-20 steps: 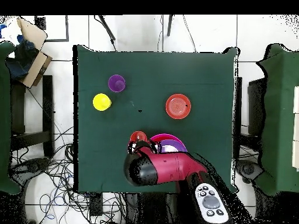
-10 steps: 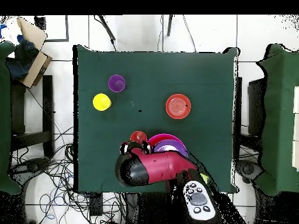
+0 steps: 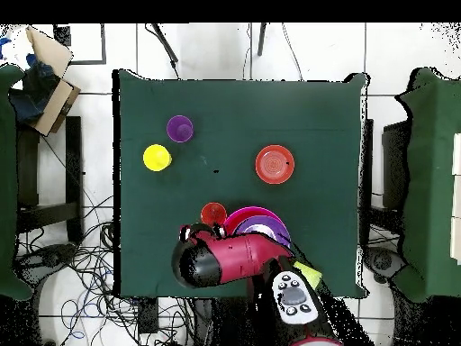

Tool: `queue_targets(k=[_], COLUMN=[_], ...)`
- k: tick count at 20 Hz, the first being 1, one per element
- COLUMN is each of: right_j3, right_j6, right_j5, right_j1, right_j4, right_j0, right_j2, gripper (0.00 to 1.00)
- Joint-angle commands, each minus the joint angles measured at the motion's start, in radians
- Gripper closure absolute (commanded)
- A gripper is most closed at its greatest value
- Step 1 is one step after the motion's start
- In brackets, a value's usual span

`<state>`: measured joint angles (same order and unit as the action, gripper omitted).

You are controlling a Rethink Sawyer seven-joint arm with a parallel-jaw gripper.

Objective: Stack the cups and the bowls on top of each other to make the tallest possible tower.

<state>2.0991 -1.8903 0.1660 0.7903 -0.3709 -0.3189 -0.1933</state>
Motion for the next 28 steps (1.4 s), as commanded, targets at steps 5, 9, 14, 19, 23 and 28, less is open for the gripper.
queue_targets(k=[5,9,14,19,23,28], right_j3=[-0.140,-0.180,-0.202,-0.203,-0.208,-0.232], right_j6=[-0.092,-0.096,-0.105,-0.106,-0.109,-0.102], right_j5=[-0.083,-0.121,-0.153,-0.170,-0.188,-0.209], right_j1=[-0.204,-0.258,-0.292,-0.304,-0.320,-0.348], right_j4=[-0.027,-0.029,-0.016,-0.007,-0.003,-0.007], right_j0=[0.013,0.028,0.052,0.061,0.071,0.070], right_j2=[0.019,0.034,0.055,0.061,0.075,0.076], gripper=[0.00,0.00,0.00,0.00,0.00,0.00])
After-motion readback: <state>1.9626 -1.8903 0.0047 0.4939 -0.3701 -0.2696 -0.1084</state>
